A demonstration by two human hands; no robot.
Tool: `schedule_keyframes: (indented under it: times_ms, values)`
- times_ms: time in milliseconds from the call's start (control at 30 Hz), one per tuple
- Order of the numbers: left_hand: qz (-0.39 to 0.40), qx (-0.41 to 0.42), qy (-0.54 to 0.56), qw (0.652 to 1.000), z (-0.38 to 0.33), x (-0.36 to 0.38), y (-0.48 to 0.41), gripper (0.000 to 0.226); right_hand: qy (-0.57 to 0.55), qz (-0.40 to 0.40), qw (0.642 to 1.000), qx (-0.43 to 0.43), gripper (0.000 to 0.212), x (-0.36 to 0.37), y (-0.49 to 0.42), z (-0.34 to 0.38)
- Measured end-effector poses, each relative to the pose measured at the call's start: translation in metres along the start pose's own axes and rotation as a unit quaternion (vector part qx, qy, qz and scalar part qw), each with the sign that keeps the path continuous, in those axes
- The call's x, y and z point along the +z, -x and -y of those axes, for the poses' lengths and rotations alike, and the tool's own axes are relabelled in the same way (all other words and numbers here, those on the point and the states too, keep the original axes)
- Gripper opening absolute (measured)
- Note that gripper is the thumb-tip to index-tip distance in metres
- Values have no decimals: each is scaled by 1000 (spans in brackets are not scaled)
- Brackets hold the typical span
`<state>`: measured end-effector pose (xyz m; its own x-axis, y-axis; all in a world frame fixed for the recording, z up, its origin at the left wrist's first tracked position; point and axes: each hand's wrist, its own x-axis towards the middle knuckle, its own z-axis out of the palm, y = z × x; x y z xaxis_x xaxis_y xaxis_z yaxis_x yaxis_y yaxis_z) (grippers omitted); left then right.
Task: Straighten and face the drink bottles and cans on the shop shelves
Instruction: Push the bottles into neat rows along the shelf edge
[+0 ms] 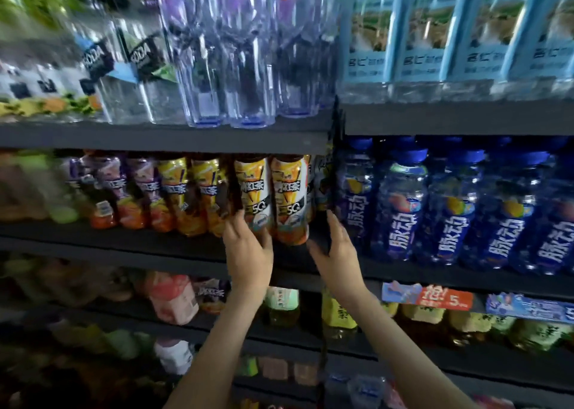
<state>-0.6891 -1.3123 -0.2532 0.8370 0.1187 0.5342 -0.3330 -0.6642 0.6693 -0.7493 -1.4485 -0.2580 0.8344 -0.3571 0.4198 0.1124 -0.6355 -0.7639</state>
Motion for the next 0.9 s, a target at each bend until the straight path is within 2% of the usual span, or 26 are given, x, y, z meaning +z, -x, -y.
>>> schedule_keyframes:
  times_ms: [133,233,367,667,900]
  values:
    - [79,33,8,996,30,-11,-33,59,-13,-28,995,93,78,39,-22,20]
    - [121,62,-12,991,38,-8,-50,62,6,-46,993,109,74,57,-33,24]
    - [166,36,-8,985,40,-3,-57,68,32,-68,990,123,62,77,-29,25]
    - [185,37,57,980,45,7,-66,60,76,-74,984,141,44,73,-40,30]
    - [183,40,64,980,48,8,-68,63,84,-80,981,153,55,76,-43,29]
